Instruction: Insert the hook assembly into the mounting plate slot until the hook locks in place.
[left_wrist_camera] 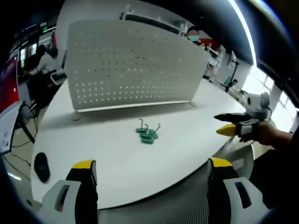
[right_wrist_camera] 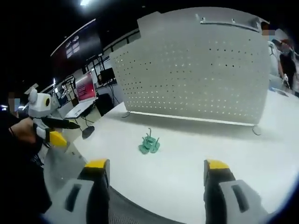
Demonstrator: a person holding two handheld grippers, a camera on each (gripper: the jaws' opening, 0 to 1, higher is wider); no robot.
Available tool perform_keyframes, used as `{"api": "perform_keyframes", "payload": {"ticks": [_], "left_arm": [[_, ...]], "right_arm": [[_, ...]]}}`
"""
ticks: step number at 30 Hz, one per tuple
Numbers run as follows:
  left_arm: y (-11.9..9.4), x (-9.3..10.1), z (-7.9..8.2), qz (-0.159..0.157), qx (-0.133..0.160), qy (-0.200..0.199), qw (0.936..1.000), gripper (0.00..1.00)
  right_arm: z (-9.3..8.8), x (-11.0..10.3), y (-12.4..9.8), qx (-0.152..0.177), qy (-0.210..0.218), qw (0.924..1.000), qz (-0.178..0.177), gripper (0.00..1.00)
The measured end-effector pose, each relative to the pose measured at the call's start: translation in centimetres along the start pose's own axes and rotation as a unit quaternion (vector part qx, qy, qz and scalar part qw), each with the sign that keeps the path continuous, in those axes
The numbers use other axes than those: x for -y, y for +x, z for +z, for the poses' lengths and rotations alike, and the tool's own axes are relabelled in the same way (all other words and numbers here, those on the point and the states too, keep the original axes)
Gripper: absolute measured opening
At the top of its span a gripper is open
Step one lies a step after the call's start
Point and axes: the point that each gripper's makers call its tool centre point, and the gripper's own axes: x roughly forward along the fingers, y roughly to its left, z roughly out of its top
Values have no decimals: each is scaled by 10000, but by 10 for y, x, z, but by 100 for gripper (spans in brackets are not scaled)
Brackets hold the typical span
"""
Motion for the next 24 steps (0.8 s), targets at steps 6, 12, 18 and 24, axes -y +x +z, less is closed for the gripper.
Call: {"api": "perform_keyframes", "payload": {"ticks": [6, 12, 18, 24], "left_arm": [[2, -2, -3, -25, -79, -15, 10000, 100], [3, -1, -1, -62, -38, -64, 10000, 100], [3, -5, -8, -25, -104, -129, 9999, 100], [2, -11, -10, 42, -178, -139, 9997, 100]], "right_arm": [[0, 3, 2, -2, 78, 9999, -64, 77], [-1, 1, 4, -4, 101, 9999, -52, 76], [-7, 1, 6, -69, 155, 9998, -47, 75], [-9, 4, 8, -76, 257, 9996, -54, 74]]}}
